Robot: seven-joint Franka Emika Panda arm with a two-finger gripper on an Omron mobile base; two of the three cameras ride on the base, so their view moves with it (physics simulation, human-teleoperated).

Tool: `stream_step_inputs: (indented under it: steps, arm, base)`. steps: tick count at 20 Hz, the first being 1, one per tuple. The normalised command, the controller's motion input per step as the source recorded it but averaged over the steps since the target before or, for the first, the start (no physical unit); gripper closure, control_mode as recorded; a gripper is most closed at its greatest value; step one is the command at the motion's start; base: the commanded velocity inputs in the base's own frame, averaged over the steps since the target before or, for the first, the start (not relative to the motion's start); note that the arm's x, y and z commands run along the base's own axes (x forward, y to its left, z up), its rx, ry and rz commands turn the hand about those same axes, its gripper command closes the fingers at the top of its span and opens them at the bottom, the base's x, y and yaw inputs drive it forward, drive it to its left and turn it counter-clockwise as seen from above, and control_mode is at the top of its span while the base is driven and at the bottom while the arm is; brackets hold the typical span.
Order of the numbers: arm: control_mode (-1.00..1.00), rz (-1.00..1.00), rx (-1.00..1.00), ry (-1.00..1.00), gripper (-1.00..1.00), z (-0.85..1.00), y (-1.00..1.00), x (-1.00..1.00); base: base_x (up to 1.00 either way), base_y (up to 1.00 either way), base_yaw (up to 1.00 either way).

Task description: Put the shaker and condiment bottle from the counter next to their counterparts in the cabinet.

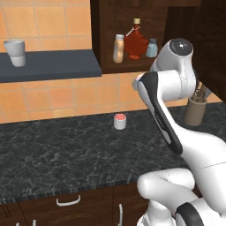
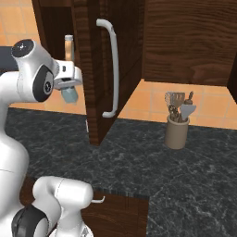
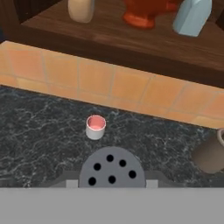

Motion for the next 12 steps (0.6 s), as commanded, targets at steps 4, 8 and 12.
stream_step_inputs:
  steps: [4,8,12]
  arm:
    - [-1.0,0.0,0.0,-0.09,1.0,0.57,-0.02,0.0]
    - [-1.0,0.0,0.0,-0.15,1.0,0.42,-0.08,0.0]
    - [-1.0,0.0,0.0,-0.16,1.0,0.27,-0.08,0.0]
  base:
    - [0.0,0.0,0.0]
    - [0.0,0.0,0.0]
    - [0.0,0.0,0.0]
